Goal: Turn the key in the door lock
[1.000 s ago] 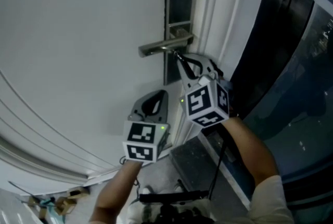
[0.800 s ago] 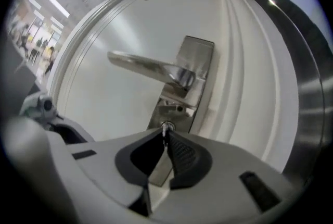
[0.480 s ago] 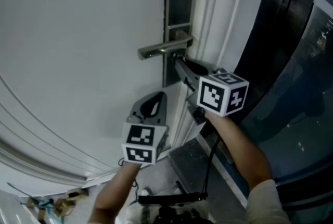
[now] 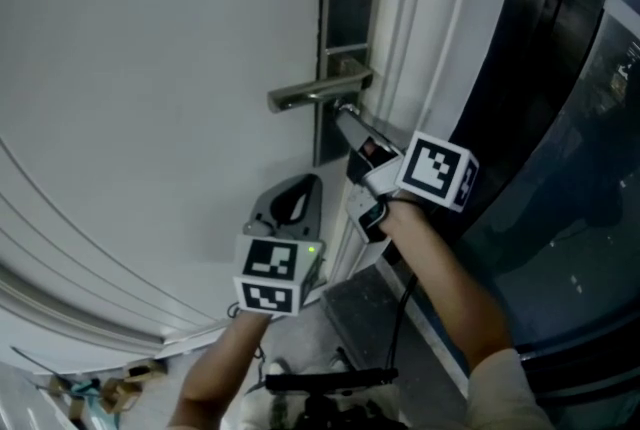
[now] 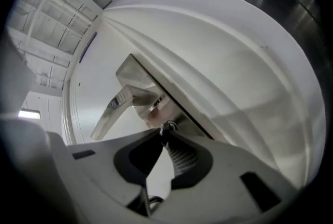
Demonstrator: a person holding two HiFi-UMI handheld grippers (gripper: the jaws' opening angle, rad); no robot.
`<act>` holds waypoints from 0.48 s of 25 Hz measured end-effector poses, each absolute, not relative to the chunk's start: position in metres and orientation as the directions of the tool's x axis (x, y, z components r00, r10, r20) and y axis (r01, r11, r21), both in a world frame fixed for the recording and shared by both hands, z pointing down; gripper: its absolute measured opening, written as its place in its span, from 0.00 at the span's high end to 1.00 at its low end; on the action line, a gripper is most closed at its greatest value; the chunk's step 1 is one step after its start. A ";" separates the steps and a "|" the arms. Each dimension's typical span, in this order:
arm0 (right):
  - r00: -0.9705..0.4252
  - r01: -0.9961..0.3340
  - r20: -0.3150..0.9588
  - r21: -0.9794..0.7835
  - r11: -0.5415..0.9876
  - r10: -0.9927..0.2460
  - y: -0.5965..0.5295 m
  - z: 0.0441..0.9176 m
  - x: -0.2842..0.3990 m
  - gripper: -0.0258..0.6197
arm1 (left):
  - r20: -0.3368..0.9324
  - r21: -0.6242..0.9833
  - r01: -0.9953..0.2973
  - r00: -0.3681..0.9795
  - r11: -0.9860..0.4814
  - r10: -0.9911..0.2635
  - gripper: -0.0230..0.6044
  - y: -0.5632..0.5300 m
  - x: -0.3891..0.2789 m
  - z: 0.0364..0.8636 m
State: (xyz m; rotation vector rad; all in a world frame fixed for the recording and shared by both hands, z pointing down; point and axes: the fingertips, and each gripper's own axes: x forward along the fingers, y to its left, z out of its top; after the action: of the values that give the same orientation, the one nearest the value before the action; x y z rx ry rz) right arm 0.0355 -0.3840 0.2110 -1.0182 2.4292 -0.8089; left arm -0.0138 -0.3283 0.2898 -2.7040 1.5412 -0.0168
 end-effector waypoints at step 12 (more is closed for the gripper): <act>-0.667 -0.116 -0.252 -0.894 0.433 -0.701 -0.386 0.213 0.037 0.85 | -0.006 -0.020 -0.861 0.509 -0.508 -0.861 0.94 -0.325 -0.014 0.291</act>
State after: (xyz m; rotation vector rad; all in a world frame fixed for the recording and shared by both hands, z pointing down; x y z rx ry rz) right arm 0.0371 -0.3861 0.2132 -0.6850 2.0711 -1.2255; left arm -0.0144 -0.3249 0.2910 -2.7106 1.5471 -0.0067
